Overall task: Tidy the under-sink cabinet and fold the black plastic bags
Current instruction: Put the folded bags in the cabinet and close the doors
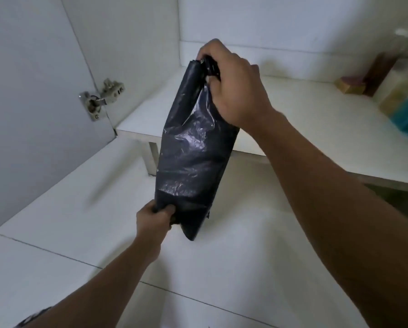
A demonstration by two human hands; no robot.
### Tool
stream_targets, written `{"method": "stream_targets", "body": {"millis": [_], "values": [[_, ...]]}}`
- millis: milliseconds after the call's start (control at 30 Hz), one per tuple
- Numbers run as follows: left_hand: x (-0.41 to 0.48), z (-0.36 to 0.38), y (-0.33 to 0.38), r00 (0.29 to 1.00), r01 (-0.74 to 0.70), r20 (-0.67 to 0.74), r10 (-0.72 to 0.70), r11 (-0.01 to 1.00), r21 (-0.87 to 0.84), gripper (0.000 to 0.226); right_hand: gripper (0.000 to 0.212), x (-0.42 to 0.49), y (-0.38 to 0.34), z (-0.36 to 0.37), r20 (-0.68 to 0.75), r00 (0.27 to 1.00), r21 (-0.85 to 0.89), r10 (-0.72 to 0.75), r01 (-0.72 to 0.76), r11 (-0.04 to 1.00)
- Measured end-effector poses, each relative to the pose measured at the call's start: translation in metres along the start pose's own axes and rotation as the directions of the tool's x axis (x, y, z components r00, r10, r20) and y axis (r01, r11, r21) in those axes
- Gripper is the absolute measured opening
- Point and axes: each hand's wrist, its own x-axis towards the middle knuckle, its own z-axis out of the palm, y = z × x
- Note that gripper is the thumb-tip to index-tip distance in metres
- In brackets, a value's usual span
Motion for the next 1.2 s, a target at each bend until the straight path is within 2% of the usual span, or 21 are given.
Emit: {"method": "stream_targets", "body": {"millis": [133,267,367,433,533,600,667,700,733,800,867,900,967,1033,1100,1200], "values": [[0.02,-0.019,0.021,0.998,0.061,-0.004,-0.063,0.979,-0.196,0.01,0.046,0.058,0.002,0.037,-0.003,1.0,-0.083,0.031,-0.031,0.996],[0.033,-0.021,0.047,0.997,0.07,0.063,-0.05,0.923,-0.378,0.005,0.069,0.065,0.016,0.057,-0.001,0.987,0.009,0.16,-0.16,0.987],[0.043,-0.017,0.074,0.993,0.091,0.106,-0.043,0.859,-0.504,0.006,0.056,0.037,0.029,0.069,0.008,0.978,0.11,0.21,-0.209,0.972],[0.054,-0.017,0.097,0.989,0.101,0.147,-0.018,0.808,-0.58,0.021,0.042,0.012,0.036,0.075,0.034,0.966,0.182,0.254,-0.256,0.949],[0.058,-0.015,0.129,0.985,0.101,0.171,0.014,0.757,-0.645,0.028,0.023,-0.016,0.04,0.08,0.176,0.927,0.192,0.332,-0.363,0.912],[0.057,-0.013,0.14,0.994,0.063,0.112,0.01,0.774,-0.631,0.032,0.019,-0.029,0.034,0.083,0.26,0.906,0.148,0.334,-0.379,0.913],[0.057,-0.012,0.139,0.999,-0.01,-0.039,-0.012,0.854,-0.52,0.048,0.021,-0.039,0.026,0.087,0.266,0.921,0.11,0.285,-0.323,0.94],[0.057,-0.012,0.135,0.989,-0.047,-0.147,-0.014,0.915,-0.4,0.06,0.022,-0.042,0.022,0.09,0.27,0.927,0.098,0.262,-0.297,0.95],[0.056,-0.014,0.129,0.966,-0.105,-0.254,0.037,0.96,-0.26,0.067,0.024,-0.044,0.019,0.094,0.292,0.924,0.078,0.246,-0.28,0.957],[0.053,-0.016,0.119,0.898,-0.31,-0.33,0.29,0.951,-0.008,0.056,0.032,-0.042,0.014,0.1,0.368,0.901,0.007,0.228,-0.248,0.969],[0.054,-0.016,0.115,0.839,-0.475,-0.19,0.51,0.857,0.199,0.043,0.043,-0.032,0.013,0.106,0.445,0.873,-0.066,0.201,-0.192,0.979],[0.058,-0.016,0.117,0.835,-0.498,-0.101,0.54,0.822,0.277,0.045,0.047,-0.026,0.015,0.109,0.485,0.854,-0.09,0.188,-0.166,0.982],[0.065,-0.019,0.125,0.866,-0.469,0.028,0.5,0.79,0.396,0.054,0.052,-0.011,0.019,0.118,0.582,0.793,-0.123,0.178,-0.131,0.984],[0.071,-0.02,0.135,0.899,-0.408,0.073,0.432,0.764,0.5,0.061,0.054,-0.002,0.024,0.123,0.641,0.748,-0.14,0.174,-0.109,0.984],[0.072,-0.019,0.143,0.898,-0.382,0.082,0.433,0.673,0.633,0.058,0.055,-0.002,0.029,0.124,0.625,0.766,-0.117,0.149,-0.097,0.988],[0.072,-0.017,0.144,0.848,-0.418,0.091,0.523,0.552,0.721,0.054,0.054,-0.016,0.03,0.108,0.496,0.854,0.037,0.157,-0.201,0.979]]}}
